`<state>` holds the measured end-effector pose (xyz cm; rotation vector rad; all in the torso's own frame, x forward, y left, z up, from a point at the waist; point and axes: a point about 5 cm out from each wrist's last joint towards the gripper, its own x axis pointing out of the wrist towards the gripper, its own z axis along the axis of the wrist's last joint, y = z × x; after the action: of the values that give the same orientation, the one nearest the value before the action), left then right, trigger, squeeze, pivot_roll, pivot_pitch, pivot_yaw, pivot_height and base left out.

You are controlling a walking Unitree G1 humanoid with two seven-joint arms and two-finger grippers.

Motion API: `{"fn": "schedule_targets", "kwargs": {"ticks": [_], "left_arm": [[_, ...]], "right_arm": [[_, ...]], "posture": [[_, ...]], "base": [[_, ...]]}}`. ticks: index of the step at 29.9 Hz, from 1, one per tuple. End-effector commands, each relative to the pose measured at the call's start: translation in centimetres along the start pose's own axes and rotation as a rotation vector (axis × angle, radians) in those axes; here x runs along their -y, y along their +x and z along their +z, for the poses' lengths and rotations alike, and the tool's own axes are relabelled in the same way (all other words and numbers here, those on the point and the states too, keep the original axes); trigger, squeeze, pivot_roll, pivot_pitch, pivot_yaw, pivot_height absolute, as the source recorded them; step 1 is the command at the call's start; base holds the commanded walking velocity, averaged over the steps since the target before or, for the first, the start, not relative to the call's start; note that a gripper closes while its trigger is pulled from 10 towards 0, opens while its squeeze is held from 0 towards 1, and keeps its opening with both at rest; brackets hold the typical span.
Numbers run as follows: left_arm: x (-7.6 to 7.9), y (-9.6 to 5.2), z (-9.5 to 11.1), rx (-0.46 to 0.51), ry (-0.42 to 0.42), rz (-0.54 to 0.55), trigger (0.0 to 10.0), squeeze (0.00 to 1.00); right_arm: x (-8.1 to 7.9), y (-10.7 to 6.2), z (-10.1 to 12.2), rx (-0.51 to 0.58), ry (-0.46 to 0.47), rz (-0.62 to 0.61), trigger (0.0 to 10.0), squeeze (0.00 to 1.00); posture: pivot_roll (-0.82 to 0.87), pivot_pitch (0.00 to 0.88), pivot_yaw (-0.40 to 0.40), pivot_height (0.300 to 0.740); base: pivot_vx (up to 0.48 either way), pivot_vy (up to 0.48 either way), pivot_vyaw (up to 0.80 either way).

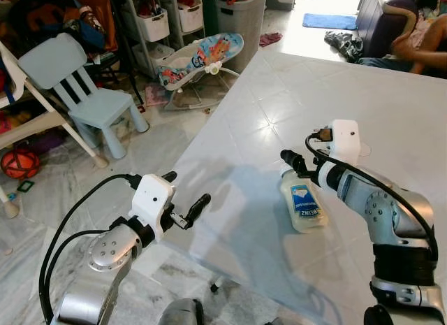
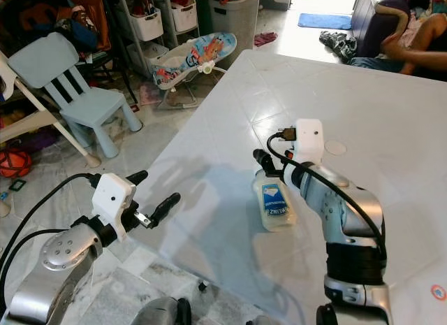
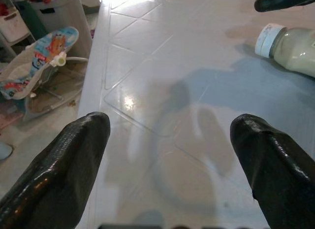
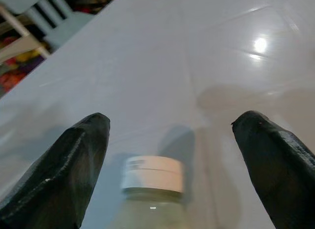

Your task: Restocking fridge

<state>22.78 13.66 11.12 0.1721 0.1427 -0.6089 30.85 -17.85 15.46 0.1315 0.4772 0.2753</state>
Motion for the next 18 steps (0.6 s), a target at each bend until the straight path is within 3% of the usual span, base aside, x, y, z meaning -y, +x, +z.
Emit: {"fn": "schedule_targets", "kwargs": {"ticks": [1, 7, 15, 16, 17, 18], "left_arm": [[-0.2, -0.3, 0.2, -0.004, 0.015, 0.012, 10.0, 0.0], [-0.1, -0.2, 0.2, -0.011, 0.011, 0.01, 10.0, 0.0], [0.1, -0.1, 0.1, -0.014, 0.005, 0.006, 10.0, 0.0], [0.2, -0.1, 0.1, -0.015, 0.003, 0.006, 10.0, 0.0], [0.2, -0.1, 0.1, -0.016, 0.0, 0.005, 10.0, 0.0], [0.2, -0.1, 0.1, -0.016, -0.001, 0.005, 10.0, 0.0]], "right_arm": [[-0.4, 0.2, 0.2, -0.017, 0.001, 0.038, 10.0, 0.0], [-1.0, 0.3, -0.4, -0.081, 0.02, 0.131, 10.0, 0.0], [-0.1, 0.7, -1.2, -0.153, 0.077, 0.115, 10.0, 0.0], [0.0, 0.8, -1.3, -0.165, 0.099, 0.117, 8.9, 0.0], [0.1, 0.9, -1.4, -0.173, 0.119, 0.118, 6.9, 0.0], [0.1, 1.0, -1.4, -0.176, 0.128, 0.118, 6.9, 0.0]], "posture": [[0.06, 0.059, 0.054, 0.74], [0.05, 0.062, 0.051, 0.74], [0.05, 0.064, 0.041, 0.74], [0.05, 0.064, 0.039, 0.74], [0.05, 0.064, 0.039, 0.74], [0.05, 0.064, 0.039, 0.74]], "base": [[0.0, 0.0, 0.0], [0.0, 0.0, 0.0], [0.0, 0.0, 0.0], [0.0, 0.0, 0.0], [0.0, 0.0, 0.0], [0.0, 0.0, 0.0]]}}
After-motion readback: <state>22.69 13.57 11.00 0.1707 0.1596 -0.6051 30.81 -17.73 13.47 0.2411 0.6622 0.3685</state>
